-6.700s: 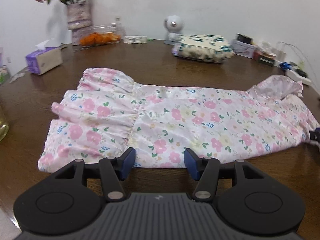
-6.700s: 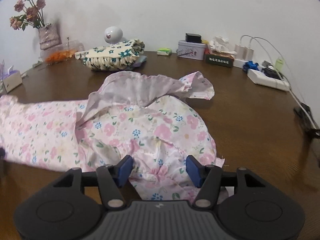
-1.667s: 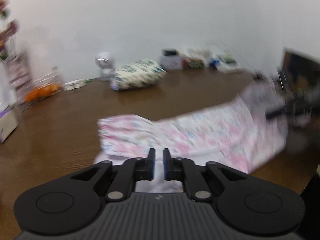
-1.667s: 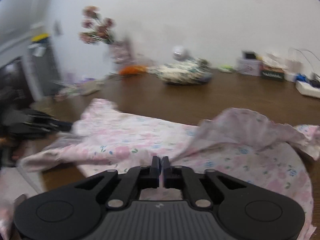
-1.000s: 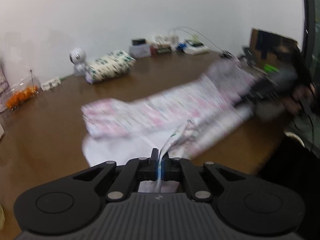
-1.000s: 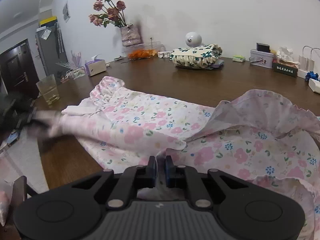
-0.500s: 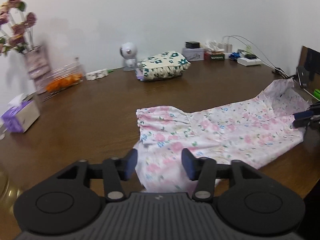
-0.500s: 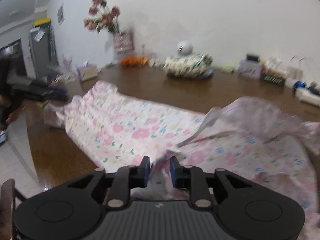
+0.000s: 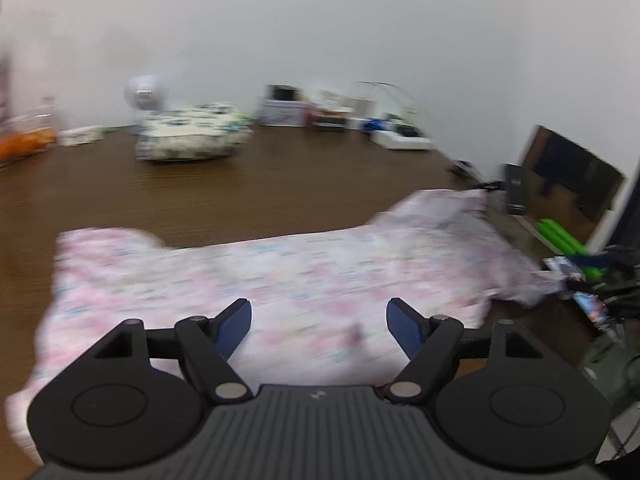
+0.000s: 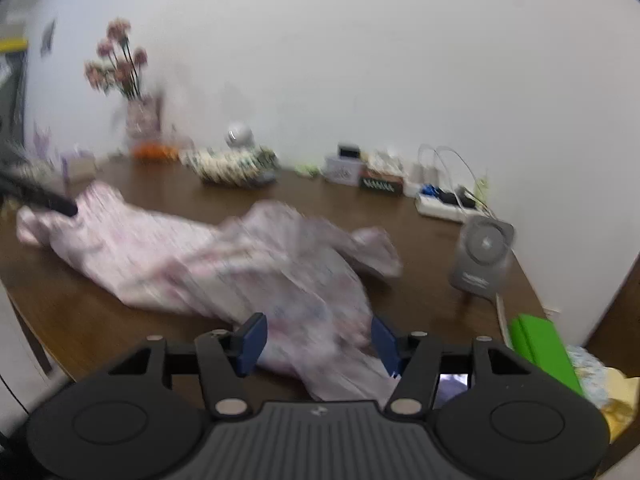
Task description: Fold clothes
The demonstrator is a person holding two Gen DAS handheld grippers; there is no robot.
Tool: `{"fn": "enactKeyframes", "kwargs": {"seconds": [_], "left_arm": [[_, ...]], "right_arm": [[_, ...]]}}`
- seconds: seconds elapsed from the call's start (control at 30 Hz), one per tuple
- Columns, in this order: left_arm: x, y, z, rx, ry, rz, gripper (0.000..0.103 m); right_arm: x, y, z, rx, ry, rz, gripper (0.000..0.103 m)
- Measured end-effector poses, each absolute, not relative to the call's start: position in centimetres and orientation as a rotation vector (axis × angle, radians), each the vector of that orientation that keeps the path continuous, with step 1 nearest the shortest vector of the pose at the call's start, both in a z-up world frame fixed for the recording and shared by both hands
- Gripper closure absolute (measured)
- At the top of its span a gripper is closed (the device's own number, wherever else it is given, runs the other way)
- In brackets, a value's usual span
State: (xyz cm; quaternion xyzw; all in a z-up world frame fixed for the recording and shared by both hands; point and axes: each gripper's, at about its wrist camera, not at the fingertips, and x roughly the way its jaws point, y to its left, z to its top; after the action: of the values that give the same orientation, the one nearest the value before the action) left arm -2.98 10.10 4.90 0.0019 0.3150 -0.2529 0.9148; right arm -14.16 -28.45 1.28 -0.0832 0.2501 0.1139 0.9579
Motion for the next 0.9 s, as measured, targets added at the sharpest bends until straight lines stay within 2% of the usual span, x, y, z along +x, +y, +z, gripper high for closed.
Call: {"fn": "enactKeyframes", "kwargs": {"seconds": [0.03, 0.07, 0.33, 0.43, 0.57, 0.77, 0.87, 0.9], "left_arm": [[-2.6, 9.2, 4.5, -0.004, 0.658, -0.535, 0.027], [-2.1, 8.3, 4.2, -0.011, 0.673, -0.542, 0.027], [-0.9, 5.1, 1.9, -0.001, 0.742, -0.446, 0.027], [-1.1, 5.6, 1.7, 0.018, 0.742, -0.387, 0.027], [-1.9, 8.7, 2.4, 0.012, 0.710, -0.319, 0.025], [-1.4, 15.4, 2.2, -0.041, 0.709, -0.103, 0.022], [-1.4, 16.9, 1.7, -0.063, 0.707, -0.059, 0.022], [-1.6, 17.2, 1.6, -0.077, 0.706, -0.061, 0.025]], "right_arm": [[-13.5, -28.4, 0.7, -0.182, 0.546, 0.247, 0.065], [-12.8, -28.2, 0.1, -0.204, 0.583, 0.259, 0.102], [-8.5, -29.9, 1.6, -0.160, 0.581, 0.168, 0.100], [-6.6, -27.9, 0.8, -0.220, 0.618, 0.127, 0.091], [-6.8, -27.0, 1.3, -0.177, 0.594, 0.124, 0.069], [-6.2, -25.6, 3.3, 0.087, 0.586, 0.377, 0.064], [-4.0, -21.4, 2.6, 0.062, 0.620, 0.497, 0.064], [-3.1, -20.0, 2.2, 0.043, 0.641, 0.509, 0.064]]}}
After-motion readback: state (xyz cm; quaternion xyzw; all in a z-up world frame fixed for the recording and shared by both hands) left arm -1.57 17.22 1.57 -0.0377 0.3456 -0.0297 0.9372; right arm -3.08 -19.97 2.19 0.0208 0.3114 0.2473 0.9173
